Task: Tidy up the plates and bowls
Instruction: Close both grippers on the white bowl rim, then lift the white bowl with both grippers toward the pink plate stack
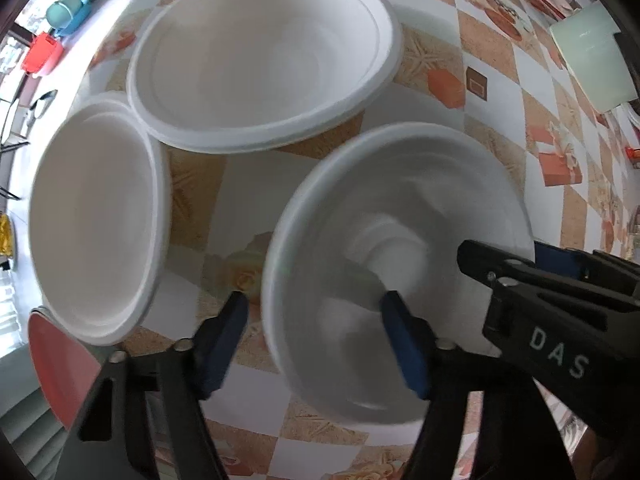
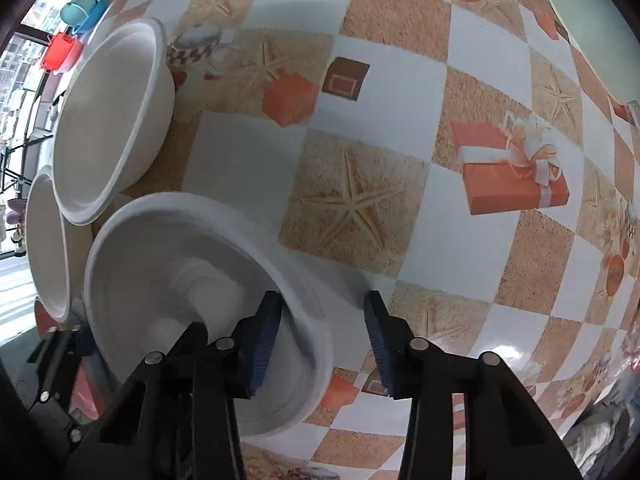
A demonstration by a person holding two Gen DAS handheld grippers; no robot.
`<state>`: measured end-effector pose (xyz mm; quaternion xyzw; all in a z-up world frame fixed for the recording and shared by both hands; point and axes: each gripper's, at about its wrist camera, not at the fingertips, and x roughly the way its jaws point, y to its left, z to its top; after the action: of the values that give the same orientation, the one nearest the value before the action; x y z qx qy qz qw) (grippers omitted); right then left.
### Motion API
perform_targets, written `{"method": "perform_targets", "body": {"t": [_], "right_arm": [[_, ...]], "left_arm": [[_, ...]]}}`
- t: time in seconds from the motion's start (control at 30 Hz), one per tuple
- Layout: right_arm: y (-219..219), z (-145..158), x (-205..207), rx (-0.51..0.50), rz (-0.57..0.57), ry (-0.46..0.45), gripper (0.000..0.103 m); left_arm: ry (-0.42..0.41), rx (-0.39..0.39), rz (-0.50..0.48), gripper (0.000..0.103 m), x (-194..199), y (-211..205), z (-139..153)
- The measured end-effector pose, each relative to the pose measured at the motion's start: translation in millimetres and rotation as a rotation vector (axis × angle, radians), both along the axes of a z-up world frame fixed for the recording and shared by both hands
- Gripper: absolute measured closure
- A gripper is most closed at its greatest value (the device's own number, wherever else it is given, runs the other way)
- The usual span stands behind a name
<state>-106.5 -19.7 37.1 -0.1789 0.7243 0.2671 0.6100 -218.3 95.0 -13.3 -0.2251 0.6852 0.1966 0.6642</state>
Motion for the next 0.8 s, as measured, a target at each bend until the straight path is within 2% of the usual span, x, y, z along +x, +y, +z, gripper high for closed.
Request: {"method": "perform_targets", "body": {"t": [0.03,0.1,0.2,0.4,0.8], "right_arm": [[-2.5,-0.3,-0.4,0.011,-0.002,0.010,0.077],[-2.2,-1.2,-2.1,0.011,-0.004,0.012,0.077],[-7.7,-5.6,-6.4,0.015,-0.021,0.035,0.084],[-36.6,-11.8,-29.3,-0.002,-0.043,0.062,0.084],[-109.4,-28.2,-108.1,-0.037,-0.164,0.125,0.083]], "left_arm": [[-0.005,-0.012,-0.005,0.044,0.7,-0.7,-0.5],[-0.002,-0.014,-0.036,0.050,3.9,-4.8,-0.9],[0.002,-0.013,-0.097,0.057,13.1,-11.6,-1.9],[0.004,-0.026,-0.228,0.057,12.9,-41.7,-3.1],[0.041,-0.048,-0.525,0.057,-39.1,-133.1,-6.0]]}}
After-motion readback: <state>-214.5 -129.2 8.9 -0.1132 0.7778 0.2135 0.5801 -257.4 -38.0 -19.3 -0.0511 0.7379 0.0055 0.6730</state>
